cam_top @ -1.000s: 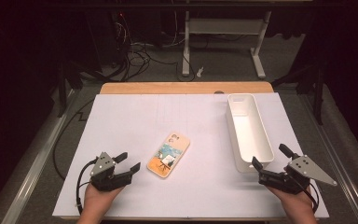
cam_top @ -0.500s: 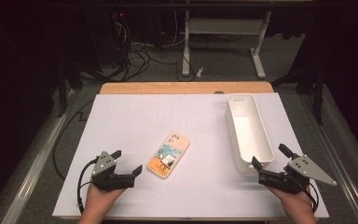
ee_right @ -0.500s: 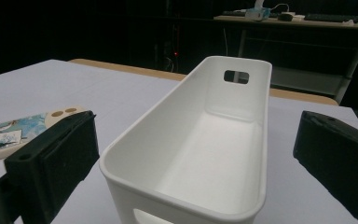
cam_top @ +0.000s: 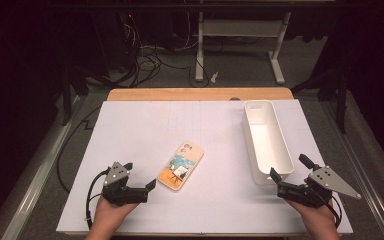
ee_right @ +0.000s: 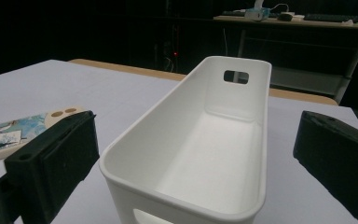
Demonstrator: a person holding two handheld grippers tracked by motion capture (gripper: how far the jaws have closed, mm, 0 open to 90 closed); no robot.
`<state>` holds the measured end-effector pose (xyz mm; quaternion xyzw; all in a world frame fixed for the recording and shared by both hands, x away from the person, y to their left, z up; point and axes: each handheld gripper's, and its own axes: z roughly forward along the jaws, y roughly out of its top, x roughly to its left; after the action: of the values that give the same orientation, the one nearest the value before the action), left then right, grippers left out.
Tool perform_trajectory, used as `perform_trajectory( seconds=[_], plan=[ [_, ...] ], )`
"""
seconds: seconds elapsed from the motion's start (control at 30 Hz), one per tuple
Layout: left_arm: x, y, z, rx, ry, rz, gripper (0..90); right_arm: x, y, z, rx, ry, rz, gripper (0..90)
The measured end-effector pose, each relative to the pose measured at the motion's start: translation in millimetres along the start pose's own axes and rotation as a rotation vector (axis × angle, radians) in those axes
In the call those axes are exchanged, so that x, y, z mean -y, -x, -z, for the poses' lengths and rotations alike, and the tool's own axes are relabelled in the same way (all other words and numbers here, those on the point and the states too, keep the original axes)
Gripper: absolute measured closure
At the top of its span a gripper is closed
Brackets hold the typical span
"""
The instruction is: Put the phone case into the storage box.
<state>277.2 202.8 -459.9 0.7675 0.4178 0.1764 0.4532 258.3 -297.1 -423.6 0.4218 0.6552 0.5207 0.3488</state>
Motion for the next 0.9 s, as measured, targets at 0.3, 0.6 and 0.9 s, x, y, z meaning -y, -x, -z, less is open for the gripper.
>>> perform_trajectory(
  seconds=[0.3, 0.6, 0.9],
  plan=[
    [-8.6, 10.9, -8.7, 0.000, -0.056, -0.019, 0.1, 0.2, 0.1, -0.3, 0.000, -0.002, 0.002, 0.5],
    [-17.3, 21.1, -26.3, 0.026, -0.144, -0.027, 0.1, -0.6, 0.6, 1.5, 0.000, 0.006, 0.002, 0.5],
    [-23.5, 32.0, -49.7, 0.044, -0.238, -0.061, 0.0, -0.2, 1.6, 2.1, 0.003, 0.007, -0.001, 0.5]
  ],
)
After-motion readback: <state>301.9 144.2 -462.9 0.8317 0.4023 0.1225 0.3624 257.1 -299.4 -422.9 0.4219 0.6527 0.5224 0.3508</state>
